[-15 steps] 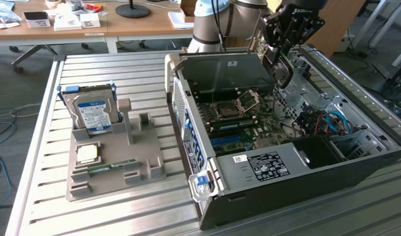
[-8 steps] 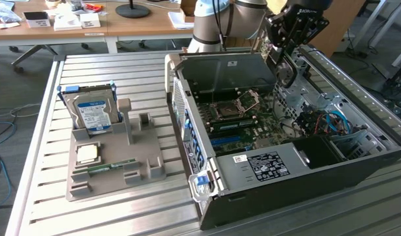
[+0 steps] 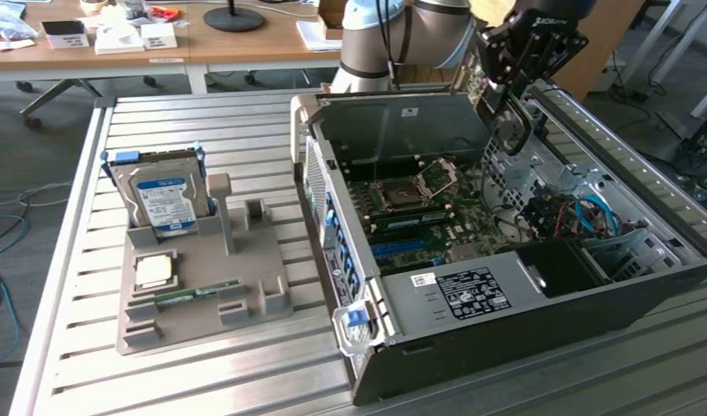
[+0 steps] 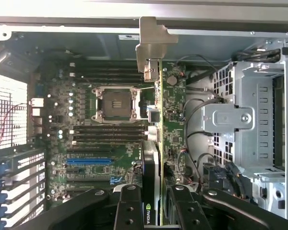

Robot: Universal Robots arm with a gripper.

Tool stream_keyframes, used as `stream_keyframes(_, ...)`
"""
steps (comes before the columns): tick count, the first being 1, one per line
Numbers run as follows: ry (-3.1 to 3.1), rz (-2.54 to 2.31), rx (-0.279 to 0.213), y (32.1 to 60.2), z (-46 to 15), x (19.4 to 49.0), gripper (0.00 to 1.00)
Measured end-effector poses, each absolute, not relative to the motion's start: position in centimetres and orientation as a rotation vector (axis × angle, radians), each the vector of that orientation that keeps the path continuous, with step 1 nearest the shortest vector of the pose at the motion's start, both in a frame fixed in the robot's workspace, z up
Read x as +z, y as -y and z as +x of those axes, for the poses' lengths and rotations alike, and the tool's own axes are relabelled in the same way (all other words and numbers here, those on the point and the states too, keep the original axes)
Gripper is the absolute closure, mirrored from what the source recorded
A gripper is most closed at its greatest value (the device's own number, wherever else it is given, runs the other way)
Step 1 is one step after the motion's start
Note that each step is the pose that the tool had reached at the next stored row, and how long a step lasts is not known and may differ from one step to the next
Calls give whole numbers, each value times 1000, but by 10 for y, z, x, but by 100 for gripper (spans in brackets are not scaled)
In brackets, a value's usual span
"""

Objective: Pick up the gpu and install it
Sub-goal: 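Pick up the gpu and move the gpu toward the slot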

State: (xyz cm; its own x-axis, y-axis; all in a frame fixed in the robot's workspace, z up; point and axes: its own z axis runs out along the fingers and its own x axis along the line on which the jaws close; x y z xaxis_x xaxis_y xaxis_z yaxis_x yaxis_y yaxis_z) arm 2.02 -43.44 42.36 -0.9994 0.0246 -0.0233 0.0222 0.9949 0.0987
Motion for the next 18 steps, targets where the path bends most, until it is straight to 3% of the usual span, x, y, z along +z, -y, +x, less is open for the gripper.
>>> stream_keyframes(18, -3111, 86, 152, 435, 32, 421, 73)
